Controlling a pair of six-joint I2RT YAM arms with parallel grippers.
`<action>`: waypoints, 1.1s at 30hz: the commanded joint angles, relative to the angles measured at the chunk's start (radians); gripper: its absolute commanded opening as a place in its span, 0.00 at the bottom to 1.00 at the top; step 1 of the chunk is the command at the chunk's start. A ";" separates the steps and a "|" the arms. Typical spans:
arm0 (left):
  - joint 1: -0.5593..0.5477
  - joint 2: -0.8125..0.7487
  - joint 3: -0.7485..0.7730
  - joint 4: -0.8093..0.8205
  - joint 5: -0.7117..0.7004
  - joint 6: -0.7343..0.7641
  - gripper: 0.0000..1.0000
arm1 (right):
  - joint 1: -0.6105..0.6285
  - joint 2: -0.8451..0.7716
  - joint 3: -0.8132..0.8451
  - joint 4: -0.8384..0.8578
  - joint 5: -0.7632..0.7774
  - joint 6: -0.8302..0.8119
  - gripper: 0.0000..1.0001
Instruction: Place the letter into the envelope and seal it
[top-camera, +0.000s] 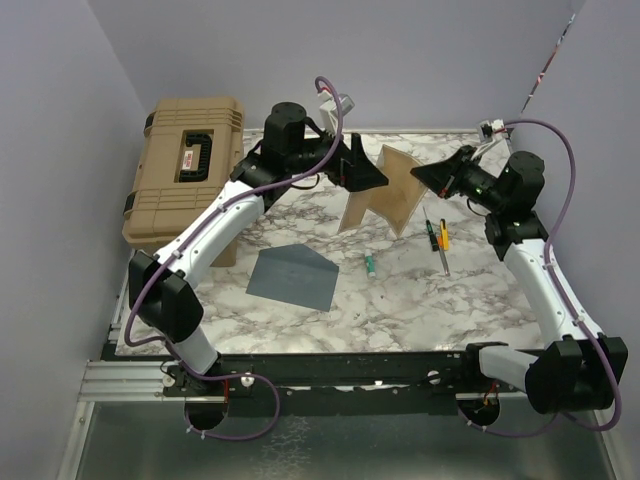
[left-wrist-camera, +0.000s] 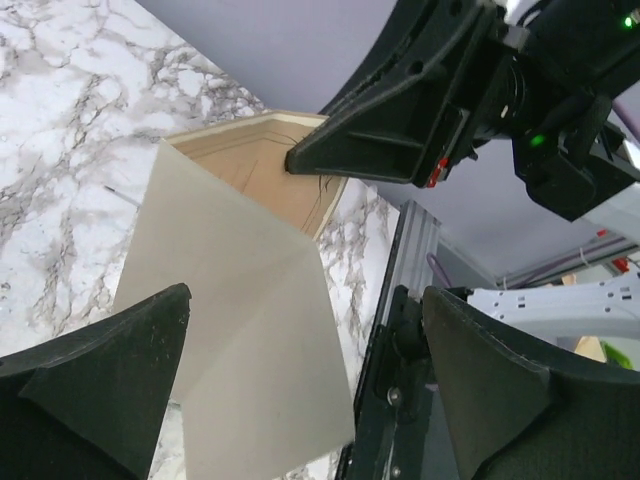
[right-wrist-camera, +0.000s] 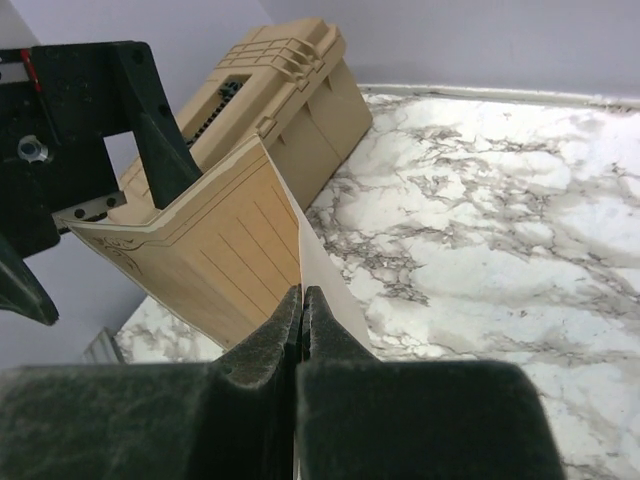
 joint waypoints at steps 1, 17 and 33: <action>0.012 -0.016 -0.014 0.023 -0.105 -0.114 0.99 | 0.015 -0.011 0.029 -0.027 -0.030 -0.156 0.01; 0.026 0.089 -0.038 0.021 -0.228 -0.421 0.81 | 0.187 0.032 0.161 -0.247 0.282 -0.453 0.01; 0.040 0.120 0.033 -0.213 -0.395 -0.180 0.35 | 0.253 0.068 0.219 -0.371 0.418 -0.554 0.01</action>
